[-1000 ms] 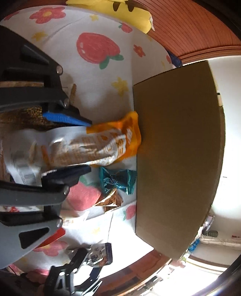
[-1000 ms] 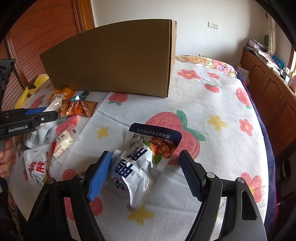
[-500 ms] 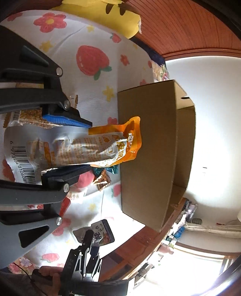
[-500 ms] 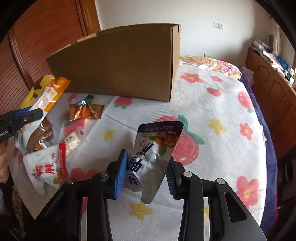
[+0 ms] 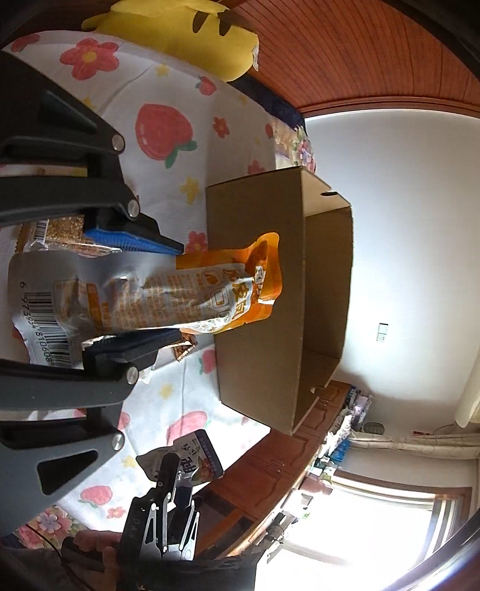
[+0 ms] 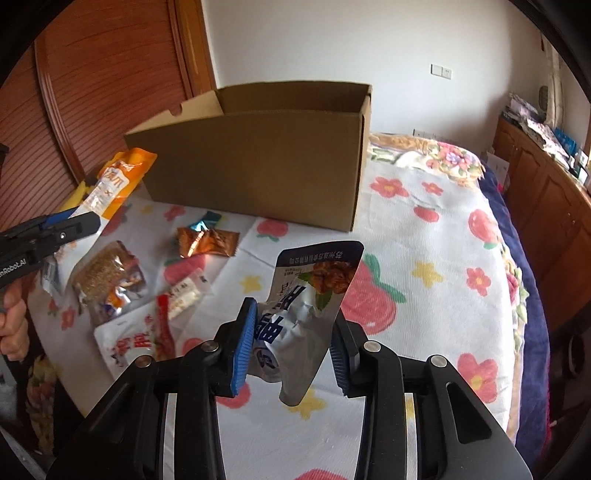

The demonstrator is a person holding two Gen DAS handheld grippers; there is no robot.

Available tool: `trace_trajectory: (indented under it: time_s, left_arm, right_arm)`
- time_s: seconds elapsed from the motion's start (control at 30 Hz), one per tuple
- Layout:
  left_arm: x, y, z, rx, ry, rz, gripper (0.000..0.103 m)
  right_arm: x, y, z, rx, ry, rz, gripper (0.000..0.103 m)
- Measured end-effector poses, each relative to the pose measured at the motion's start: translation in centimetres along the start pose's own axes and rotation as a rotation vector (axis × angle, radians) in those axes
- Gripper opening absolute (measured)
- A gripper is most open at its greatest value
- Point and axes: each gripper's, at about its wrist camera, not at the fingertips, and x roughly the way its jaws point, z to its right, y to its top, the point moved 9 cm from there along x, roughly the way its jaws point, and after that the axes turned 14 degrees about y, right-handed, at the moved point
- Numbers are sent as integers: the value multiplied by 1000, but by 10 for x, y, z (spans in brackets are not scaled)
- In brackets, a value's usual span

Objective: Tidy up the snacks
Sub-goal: 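Carry both packets over the cardboard box and release them inside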

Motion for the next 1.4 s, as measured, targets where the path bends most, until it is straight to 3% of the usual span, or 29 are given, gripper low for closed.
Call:
trace_trajectory:
  time_s: [0.73,1.4]
  left_arm:
    - [-23,54,-4,15,-1,156,38]
    - [17,122,-18,25,-2,245,38]
  right_arm:
    - [-32,61,-36,-82,71,133,36]
    - [-3,147,-32,-147,114,214,37]
